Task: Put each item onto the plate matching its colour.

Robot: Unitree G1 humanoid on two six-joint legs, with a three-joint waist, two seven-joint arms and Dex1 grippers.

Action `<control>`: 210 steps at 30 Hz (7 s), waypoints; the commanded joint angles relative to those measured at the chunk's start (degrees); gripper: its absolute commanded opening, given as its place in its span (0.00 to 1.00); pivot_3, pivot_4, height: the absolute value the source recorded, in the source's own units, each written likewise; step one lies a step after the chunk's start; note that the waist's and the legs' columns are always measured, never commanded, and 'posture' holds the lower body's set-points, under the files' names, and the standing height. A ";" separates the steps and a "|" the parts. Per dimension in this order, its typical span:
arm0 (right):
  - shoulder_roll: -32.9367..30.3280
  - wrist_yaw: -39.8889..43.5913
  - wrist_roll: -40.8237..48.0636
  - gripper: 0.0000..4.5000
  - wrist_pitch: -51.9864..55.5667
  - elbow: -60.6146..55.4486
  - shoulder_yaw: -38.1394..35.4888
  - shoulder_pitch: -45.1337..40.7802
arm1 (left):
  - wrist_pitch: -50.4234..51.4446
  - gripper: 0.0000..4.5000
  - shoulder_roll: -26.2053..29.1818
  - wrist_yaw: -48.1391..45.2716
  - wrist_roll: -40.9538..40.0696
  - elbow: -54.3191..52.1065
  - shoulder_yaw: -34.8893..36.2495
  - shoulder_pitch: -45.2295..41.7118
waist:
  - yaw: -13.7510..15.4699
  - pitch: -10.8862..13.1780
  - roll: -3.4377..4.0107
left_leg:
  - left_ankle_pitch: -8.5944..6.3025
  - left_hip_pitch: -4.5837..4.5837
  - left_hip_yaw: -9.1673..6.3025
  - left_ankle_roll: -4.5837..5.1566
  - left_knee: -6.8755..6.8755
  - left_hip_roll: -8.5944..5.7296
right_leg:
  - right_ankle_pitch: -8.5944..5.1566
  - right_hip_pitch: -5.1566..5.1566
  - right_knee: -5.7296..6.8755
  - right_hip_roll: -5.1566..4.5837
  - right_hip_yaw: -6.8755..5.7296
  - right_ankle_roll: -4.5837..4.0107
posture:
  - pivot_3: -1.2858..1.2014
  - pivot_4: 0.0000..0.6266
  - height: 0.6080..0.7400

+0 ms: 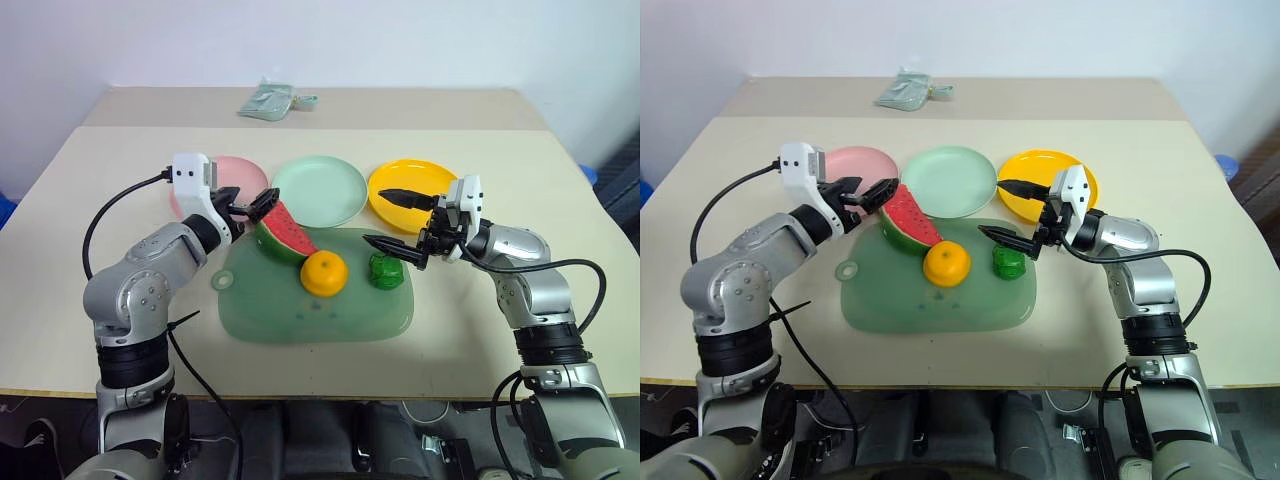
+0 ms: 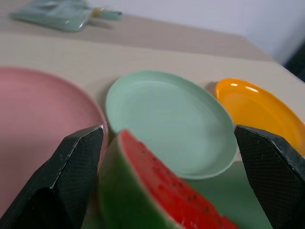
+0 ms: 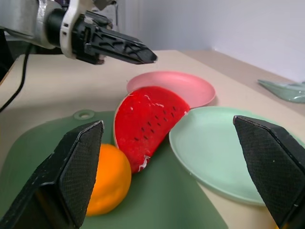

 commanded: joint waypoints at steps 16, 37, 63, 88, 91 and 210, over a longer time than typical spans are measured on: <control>-0.78 2.40 -0.30 1.00 -3.31 1.68 -1.08 -1.29 | -4.38 0.99 -4.02 0.07 -7.72 2.35 5.66 8.56 | 0.09 0.00 0.00 | 0.00 0.01 0.00 0.00 0.01 -0.01 | 0.00 0.03 -0.02 -0.01 0.00 -0.01 | 0.52 0.24 1.00; -1.05 0.99 0.13 1.00 -1.40 -1.90 -1.02 -0.20 | -6.37 0.99 -6.66 -1.94 -11.08 15.64 5.18 5.15 | 0.03 0.00 0.00 | 0.00 0.02 0.00 0.00 0.00 0.00 | 0.00 0.02 -0.01 0.00 -0.01 -0.01 | 0.52 0.24 1.00; -0.76 0.84 -0.27 1.00 -1.29 -0.98 -0.62 -1.21 | -7.86 0.49 -6.74 -1.97 -21.09 9.09 7.00 5.57 | 0.03 0.00 0.00 | 0.00 0.02 0.00 0.00 0.00 0.00 | 0.00 0.03 -0.02 0.00 -0.01 -0.01 | 0.52 0.24 1.00; -0.47 0.51 -0.76 1.00 -1.85 -1.43 -0.53 -0.44 | -4.02 0.49 -6.78 5.22 -25.52 9.56 2.77 4.75 | 0.05 0.01 -0.01 | 0.00 0.02 0.00 0.00 0.00 -0.01 | 0.00 0.04 -0.03 0.00 0.00 -0.01 | 0.52 0.24 1.00; -0.53 0.73 -0.88 1.00 -2.17 -0.82 -0.56 -0.59 | -3.55 0.49 -5.99 7.08 -26.61 7.76 3.92 6.07 | 0.01 0.01 -0.01 | 0.00 0.02 -0.01 0.00 0.00 -0.01 | 0.00 0.04 -0.04 0.00 0.00 -0.01 | 0.52 0.24 1.00; -0.71 1.97 -1.09 1.00 -3.50 1.37 -0.65 -1.22 | -9.56 0.99 20.81 -19.17 -18.57 5.29 9.89 12.04 | 0.07 0.04 -0.02 | -0.01 -0.02 0.02 0.00 -0.09 0.00 | -0.02 -0.03 -0.14 -0.02 -0.01 -0.04 | 0.52 0.24 1.00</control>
